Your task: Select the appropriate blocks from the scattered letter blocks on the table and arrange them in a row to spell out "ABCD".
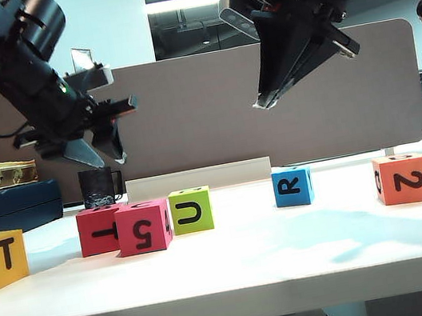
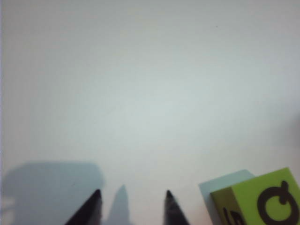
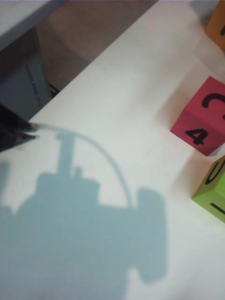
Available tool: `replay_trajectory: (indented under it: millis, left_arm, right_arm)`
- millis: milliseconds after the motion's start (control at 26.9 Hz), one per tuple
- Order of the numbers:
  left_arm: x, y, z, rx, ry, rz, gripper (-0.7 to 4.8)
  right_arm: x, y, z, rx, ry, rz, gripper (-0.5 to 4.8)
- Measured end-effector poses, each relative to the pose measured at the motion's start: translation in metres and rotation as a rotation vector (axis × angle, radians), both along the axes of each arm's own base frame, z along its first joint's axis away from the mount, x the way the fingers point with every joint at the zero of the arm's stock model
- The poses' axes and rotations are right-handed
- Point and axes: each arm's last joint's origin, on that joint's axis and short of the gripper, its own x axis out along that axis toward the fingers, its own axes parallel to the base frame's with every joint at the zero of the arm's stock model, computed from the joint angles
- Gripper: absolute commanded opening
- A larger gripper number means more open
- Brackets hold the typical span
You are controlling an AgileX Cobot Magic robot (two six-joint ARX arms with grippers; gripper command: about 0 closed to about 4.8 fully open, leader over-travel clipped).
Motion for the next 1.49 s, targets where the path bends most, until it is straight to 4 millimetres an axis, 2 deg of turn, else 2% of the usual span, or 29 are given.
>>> replay_trajectory:
  millis: [74,223,260,595,1116,1488]
  left_arm:
    - [0.002,-0.001,-0.004,0.025,-0.004,-0.014,0.24]
    - [0.006,-0.001,-0.014,0.086,0.002,-0.010,0.12]
    - [0.006,0.000,-0.014,0.093,0.002,-0.010,-0.05]
    - [0.008,-0.001,-0.017,0.119,-0.012,-0.022,-0.06]
    - [0.017,0.009,-0.031,0.108,0.028,-0.034,-0.06]
    - [0.012,0.008,-0.040,0.077,0.128,-0.108,-0.06]
  right_arm:
    - [0.000,0.000,0.000,-0.003,0.006,0.000,-0.05]
    - [-0.001,-0.001,-0.001,-0.008,0.015,0.000,-0.05]
    - [-0.002,-0.001,-0.001,-0.009,0.018,0.000,-0.05]
    - [-0.002,0.000,-0.001,-0.011,0.020,0.002,-0.05]
    - [-0.010,0.017,0.002,0.010,-0.018,0.061,-0.05]
    - [-0.010,0.018,0.002,0.011,-0.020,0.063,-0.05]
